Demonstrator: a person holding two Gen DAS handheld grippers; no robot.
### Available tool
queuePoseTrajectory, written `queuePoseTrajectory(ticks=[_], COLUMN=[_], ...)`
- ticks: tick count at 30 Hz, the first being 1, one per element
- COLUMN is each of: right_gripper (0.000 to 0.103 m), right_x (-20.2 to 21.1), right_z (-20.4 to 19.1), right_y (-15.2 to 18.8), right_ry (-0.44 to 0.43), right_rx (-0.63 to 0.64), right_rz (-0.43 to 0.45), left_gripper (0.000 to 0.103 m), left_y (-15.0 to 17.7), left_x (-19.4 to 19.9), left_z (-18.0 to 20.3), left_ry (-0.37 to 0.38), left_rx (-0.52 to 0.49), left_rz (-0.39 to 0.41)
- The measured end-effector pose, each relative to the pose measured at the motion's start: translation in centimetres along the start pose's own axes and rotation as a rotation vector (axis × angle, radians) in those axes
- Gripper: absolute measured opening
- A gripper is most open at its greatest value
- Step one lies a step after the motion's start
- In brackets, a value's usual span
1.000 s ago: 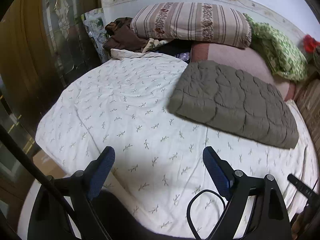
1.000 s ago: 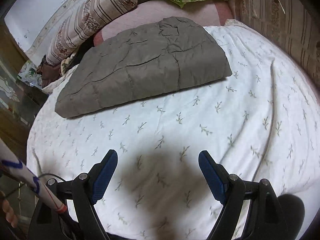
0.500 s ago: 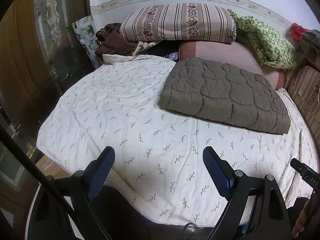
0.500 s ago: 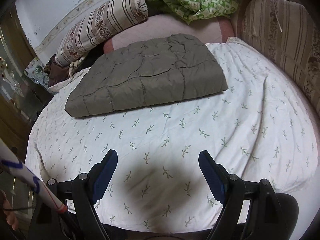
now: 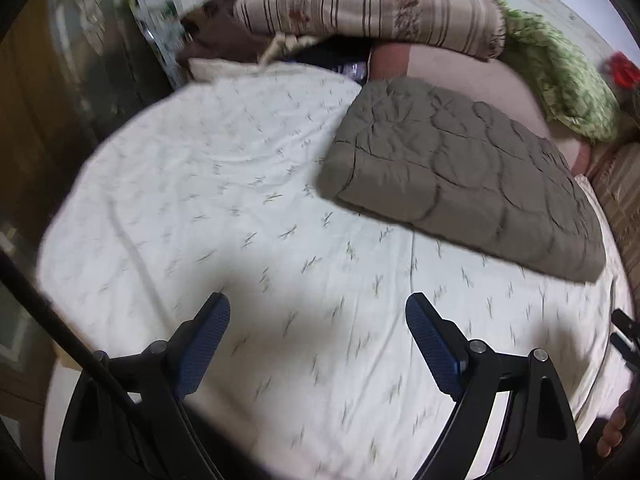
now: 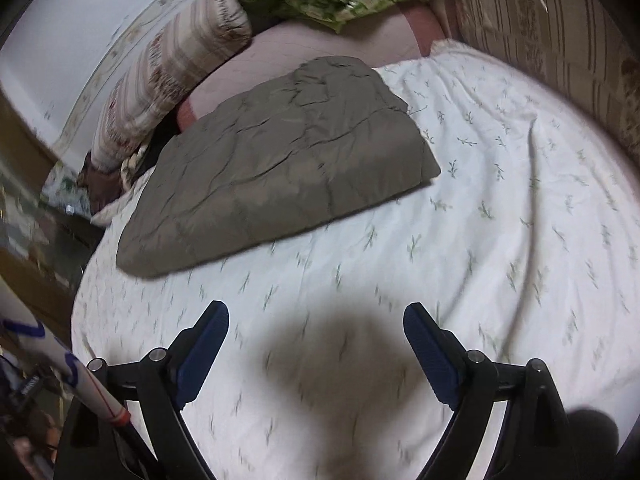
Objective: Fold large clothes
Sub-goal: 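Grasp the folded jacket edge with both tools and lift it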
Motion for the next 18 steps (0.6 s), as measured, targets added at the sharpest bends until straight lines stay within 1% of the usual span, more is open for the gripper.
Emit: queuePoseTrajectory(ticks=[2,6,8,9,11,13,14,15,16,18], right_gripper=[0.095,0.095,0.095,0.095,0.096,0.101,0.101,0.102,0.101,0.094], right_x=[-1.9,-6.1,-8.1,-8.9,-10.3,-11.5,-12.0,-12.5,-12.8,-13.0], right_z=[1.1,3.1,3.7,3.7,3.7,3.6,3.5,3.5,3.5,3.3], right_y=[-1.8,-5.3,-6.8,-7.4,-8.5,-9.3,-9.6,-9.7,-9.8,-10.0], right_ry=[-0.024,-0.045,-0.064,-0.078,-0.093,-0.102,-0.101,-0.099,-0.103,-0.125], right_rx=[-0.06,-0.171,-0.213,-0.229,-0.241,-0.252,-0.259,-0.259,-0.256,-0.228], right_rz=[-0.012,-0.041,-0.049,-0.049,-0.048,-0.052,-0.05,-0.048,-0.046,-0.038], left_gripper=[0.089,0.089,0.089,0.089,0.089,0.089,0.089,0.089,0.09,0.089], left_y=[-1.7,-5.5,-7.2,-8.1,-9.9,-11.8,-12.5,-13.0,-13.2,-13.2], left_x=[-2.6,-8.8,-11.3,-12.3,-13.8,-15.2,-15.9,-17.0,-18.1,-19.3], left_z=[-0.4,-1.5,-1.7,-1.7,-1.5,-0.9,-0.6,-0.1,0.3,1.4], left_ry=[0.045,0.189,0.238,0.269,0.299,0.346,0.361,0.374,0.37,0.324], left_rx=[0.029,0.12,0.158,0.17,0.174,0.164,0.158,0.155,0.152,0.112], left_rz=[-0.02,-0.041,-0.051,-0.049,-0.043,-0.026,-0.034,-0.061,-0.09,-0.12])
Point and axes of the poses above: each gripper's, at about its wrist camera, not at the fingertips, and x roughly against the way its jaws point, z to its right, y to its underside, the point moved 6 cm from there along -x, roughly the way its jaws point, and after that the axes turned 9 degrees about y, right-handed, at the moved point
